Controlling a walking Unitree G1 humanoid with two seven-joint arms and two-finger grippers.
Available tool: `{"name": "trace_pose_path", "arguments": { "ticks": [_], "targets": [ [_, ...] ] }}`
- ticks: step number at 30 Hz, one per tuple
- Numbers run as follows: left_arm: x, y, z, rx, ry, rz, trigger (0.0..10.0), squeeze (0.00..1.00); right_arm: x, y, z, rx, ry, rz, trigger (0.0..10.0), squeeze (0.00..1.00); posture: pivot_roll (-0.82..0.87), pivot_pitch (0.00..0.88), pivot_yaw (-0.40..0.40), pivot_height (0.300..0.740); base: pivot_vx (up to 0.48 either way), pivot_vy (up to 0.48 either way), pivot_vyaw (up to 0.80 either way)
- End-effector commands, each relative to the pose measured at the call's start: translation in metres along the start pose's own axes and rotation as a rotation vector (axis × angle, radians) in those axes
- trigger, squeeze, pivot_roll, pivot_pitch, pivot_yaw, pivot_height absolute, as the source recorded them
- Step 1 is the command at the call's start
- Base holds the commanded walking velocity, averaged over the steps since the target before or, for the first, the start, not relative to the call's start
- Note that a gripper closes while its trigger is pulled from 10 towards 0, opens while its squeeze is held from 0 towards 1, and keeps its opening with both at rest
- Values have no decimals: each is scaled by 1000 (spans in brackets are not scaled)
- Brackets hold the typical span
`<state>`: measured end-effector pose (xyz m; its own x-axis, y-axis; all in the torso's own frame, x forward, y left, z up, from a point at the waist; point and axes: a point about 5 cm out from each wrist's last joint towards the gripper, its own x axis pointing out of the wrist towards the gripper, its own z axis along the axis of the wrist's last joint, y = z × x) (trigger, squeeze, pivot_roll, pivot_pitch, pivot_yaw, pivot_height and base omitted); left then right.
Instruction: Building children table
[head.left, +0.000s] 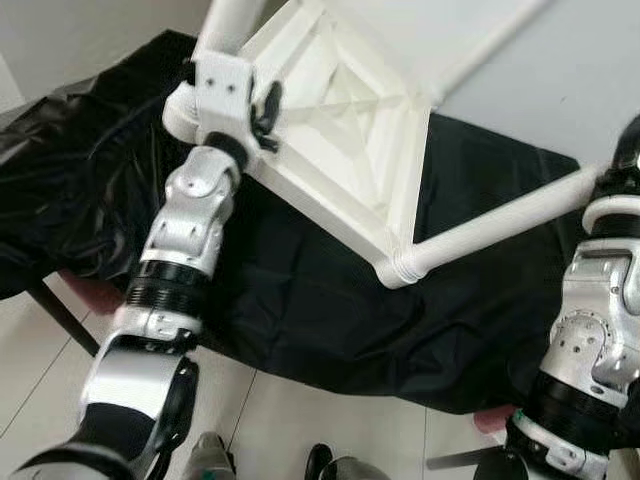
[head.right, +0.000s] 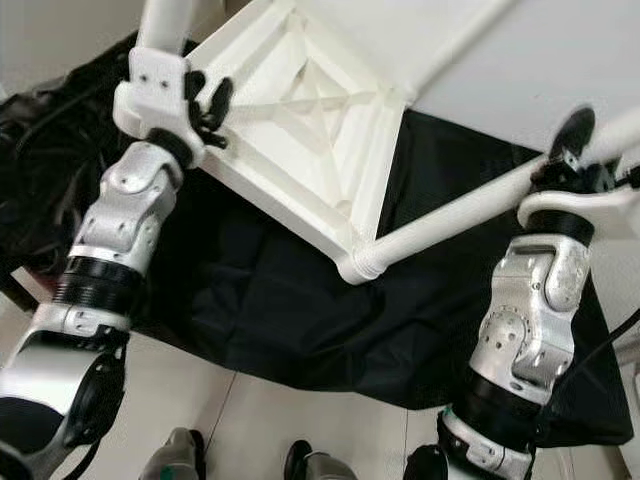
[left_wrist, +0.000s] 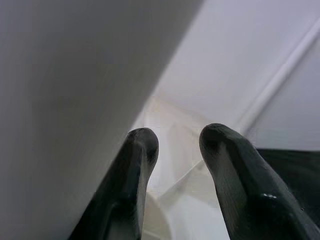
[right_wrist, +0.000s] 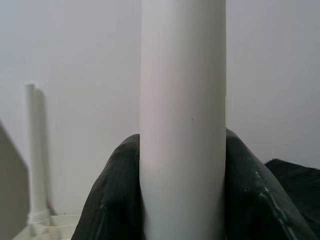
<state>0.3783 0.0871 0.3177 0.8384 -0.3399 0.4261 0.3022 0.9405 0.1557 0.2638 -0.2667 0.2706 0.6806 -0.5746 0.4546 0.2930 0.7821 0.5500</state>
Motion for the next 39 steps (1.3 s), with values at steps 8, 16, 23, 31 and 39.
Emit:
{"name": "trace_pose_path", "arguments": {
  "ticks": [8, 16, 23, 31, 39],
  "targets": [
    [26, -40, 65, -62, -194, -33, 10000, 0, -34, -73, -89, -149, 434, -268, 0, 0, 85, 201, -73, 740, 0, 0, 0],
    [29, -56, 70, -102, -182, -70, 10000, 0, -41, -68, -106, -98, 485, -256, 0, 0, 96, 207, -68, 740, 0, 0, 0],
    [34, -76, 70, -109, -163, -123, 10000, 0, -56, -65, -136, 14, 587, -244, 0, 0, 99, 206, -67, 740, 0, 0, 0],
    [32, -101, 63, -122, -126, -198, 10000, 0, -62, -86, -136, 93, 557, -328, 0, 0, 106, 206, -62, 740, 0, 0, 0],
    [28, -116, 54, -144, -89, -241, 10000, 0, -60, -91, -137, 95, 557, -287, 0, 0, 108, 203, -61, 740, 0, 0, 0]
  ]
}}
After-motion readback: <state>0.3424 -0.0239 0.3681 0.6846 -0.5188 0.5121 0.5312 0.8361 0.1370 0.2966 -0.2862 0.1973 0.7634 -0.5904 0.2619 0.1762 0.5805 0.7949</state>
